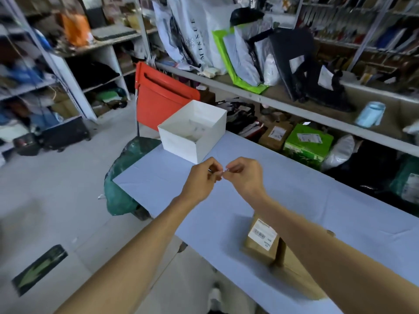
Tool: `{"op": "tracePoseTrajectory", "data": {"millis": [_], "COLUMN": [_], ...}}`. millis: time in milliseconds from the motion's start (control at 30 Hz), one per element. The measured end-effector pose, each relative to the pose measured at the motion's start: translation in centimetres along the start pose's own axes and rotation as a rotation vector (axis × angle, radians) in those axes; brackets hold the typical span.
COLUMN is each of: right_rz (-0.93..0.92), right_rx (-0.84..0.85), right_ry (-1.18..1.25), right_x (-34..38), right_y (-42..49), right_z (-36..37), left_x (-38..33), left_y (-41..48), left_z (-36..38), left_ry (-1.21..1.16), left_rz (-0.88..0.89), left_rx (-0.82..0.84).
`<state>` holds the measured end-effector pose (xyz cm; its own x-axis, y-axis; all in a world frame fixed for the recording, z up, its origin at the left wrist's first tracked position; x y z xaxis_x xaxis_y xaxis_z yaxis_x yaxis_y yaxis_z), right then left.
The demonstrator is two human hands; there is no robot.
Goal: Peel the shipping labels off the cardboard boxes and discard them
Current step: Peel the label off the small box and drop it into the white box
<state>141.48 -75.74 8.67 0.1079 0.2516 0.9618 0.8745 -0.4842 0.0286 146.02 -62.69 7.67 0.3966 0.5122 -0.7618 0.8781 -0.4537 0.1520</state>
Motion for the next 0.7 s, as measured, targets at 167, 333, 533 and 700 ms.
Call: {"op": "tracePoseTrajectory", "data": {"millis": [167, 333, 533, 700], "right_rz": [-0.068, -0.1, -0.066, -0.152], "right_rx": [0.049, 0.125, 0.224, 0.235], "right_ry": [-0.107, -0.078, -0.255, -0.332], "right_x": [0.8, 2.1, 2.0, 3.6], "right_y": [4.6, 9.4, 14.9, 20.9], "right_z": [2.6, 6.3, 10.6, 14.1], "left_x": [2.3, 4.8, 8.7, 11.7], "left_y": [4.3, 8.9, 13.5, 18.8], "left_z": [-1.6, -3.9, -5.8, -8.6], "left_ry": [0.046, 0.072, 0.257, 0.555], "left_rz": [-0.037, -0.097, -0.06, -0.048], "left_rx": [0.014, -0.002, 0.076, 0.137]}}
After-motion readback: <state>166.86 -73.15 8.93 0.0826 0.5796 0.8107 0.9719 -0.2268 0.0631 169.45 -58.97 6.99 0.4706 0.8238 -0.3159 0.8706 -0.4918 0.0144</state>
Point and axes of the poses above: each hand's wrist, its own y-axis towards the middle knuckle, its own z-axis out of the palm, x = y × z, the point moved 4 cm from there along y, towards the middle knuckle, and after that the axes turned 10 degrees about y, right-handed, at the moved point
